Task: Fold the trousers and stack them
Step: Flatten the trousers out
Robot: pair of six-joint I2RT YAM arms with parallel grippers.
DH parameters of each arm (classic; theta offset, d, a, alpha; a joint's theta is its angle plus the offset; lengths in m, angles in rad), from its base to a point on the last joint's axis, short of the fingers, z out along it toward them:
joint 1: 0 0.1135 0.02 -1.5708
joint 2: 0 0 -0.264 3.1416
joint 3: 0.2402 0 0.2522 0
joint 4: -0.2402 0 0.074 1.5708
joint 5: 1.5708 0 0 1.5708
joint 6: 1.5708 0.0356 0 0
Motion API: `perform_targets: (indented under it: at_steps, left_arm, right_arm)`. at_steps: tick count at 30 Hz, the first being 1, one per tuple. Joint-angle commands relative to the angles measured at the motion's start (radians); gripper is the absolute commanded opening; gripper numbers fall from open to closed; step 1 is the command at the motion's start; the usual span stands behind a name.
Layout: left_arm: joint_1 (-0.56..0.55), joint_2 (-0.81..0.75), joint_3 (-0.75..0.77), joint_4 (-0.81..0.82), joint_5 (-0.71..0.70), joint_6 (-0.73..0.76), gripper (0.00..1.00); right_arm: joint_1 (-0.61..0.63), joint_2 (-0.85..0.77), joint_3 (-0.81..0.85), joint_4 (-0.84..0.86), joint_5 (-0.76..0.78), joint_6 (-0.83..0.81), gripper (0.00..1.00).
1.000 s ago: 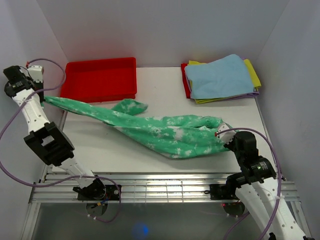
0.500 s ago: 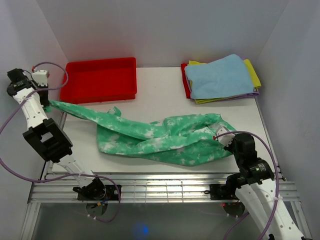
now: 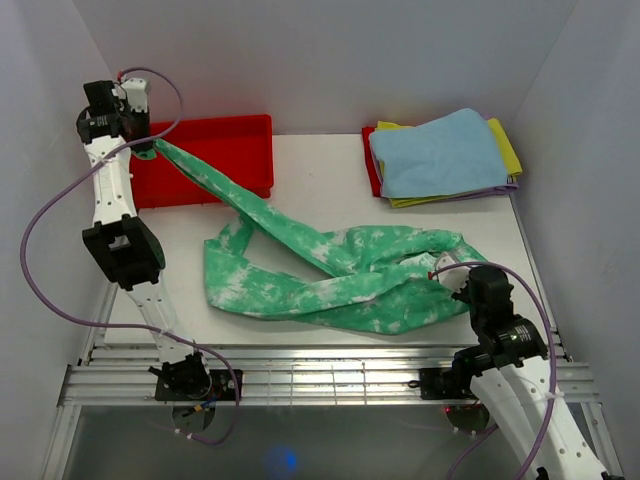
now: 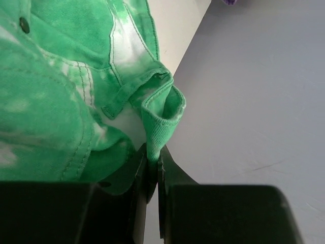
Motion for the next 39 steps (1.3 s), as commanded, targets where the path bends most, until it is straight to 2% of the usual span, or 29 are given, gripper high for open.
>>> perform_targets:
  at_steps: [1, 2, 3, 4, 5, 6, 8, 9, 13, 17, 19, 23, 26, 31, 33, 39]
  left_arm:
    - [0.018, 0.040, 0.094, -0.028, -0.050, -0.009, 0.34]
    - [0.016, 0.027, 0.074, -0.092, -0.006, 0.020, 0.51]
    - [0.018, 0.001, 0.031, -0.120, 0.104, 0.059, 0.55]
    - [0.016, -0.198, -0.282, -0.182, 0.249, 0.226, 0.59]
    - [0.016, -0.200, -0.285, -0.183, 0.263, 0.228, 0.59]
    - [0.016, -0.303, -0.446, -0.184, 0.268, 0.266, 0.61]
    - [0.019, -0.388, -0.582, -0.183, 0.266, 0.283, 0.61]
    - [0.019, -0.425, -0.700, -0.180, 0.272, 0.286, 0.61]
    - [0.015, -0.540, -0.909, -0.152, 0.352, 0.269, 0.58]
    - [0.006, -0.490, -0.969, -0.067, 0.398, 0.170, 0.48]
    - [-0.013, -0.470, -0.983, 0.039, 0.400, 0.111, 0.47]
    - [-0.089, -0.393, -0.980, 0.205, 0.345, -0.008, 0.51]
    - [-0.142, -0.330, -0.957, 0.263, 0.303, -0.031, 0.55]
    - [-0.189, -0.234, -0.897, 0.310, 0.253, -0.042, 0.60]
    - [-0.203, -0.200, -0.877, 0.334, 0.207, -0.039, 0.61]
    - [-0.224, -0.157, -0.859, 0.345, 0.190, -0.036, 0.62]
  right_arm:
    - [-0.006, -0.025, 0.026, 0.046, 0.057, -0.026, 0.08]
    - [-0.006, -0.027, 0.024, 0.043, 0.054, -0.024, 0.08]
    - [-0.006, -0.024, 0.029, 0.033, 0.045, -0.020, 0.08]
    - [-0.006, 0.005, 0.050, 0.030, 0.028, 0.011, 0.08]
    - [-0.006, 0.019, 0.061, 0.030, 0.022, 0.011, 0.08]
    - [-0.006, 0.036, 0.069, 0.030, 0.017, 0.023, 0.08]
    - [-0.007, 0.085, 0.085, 0.030, 0.000, 0.055, 0.08]
    - [-0.009, 0.099, 0.090, 0.031, -0.004, 0.065, 0.08]
    - [-0.010, 0.154, 0.107, 0.031, -0.036, 0.100, 0.08]
    - [-0.010, 0.176, 0.118, 0.031, -0.035, 0.122, 0.08]
    - [-0.010, 0.176, 0.118, 0.031, -0.032, 0.129, 0.08]
    - [-0.010, 0.166, 0.116, 0.030, -0.020, 0.141, 0.08]
    - [-0.010, 0.168, 0.116, 0.030, -0.013, 0.143, 0.08]
    - [-0.010, 0.177, 0.106, 0.031, -0.017, 0.155, 0.08]
    - [-0.010, 0.182, 0.098, 0.031, -0.021, 0.160, 0.08]
    - [-0.011, 0.197, 0.076, 0.036, -0.036, 0.186, 0.08]
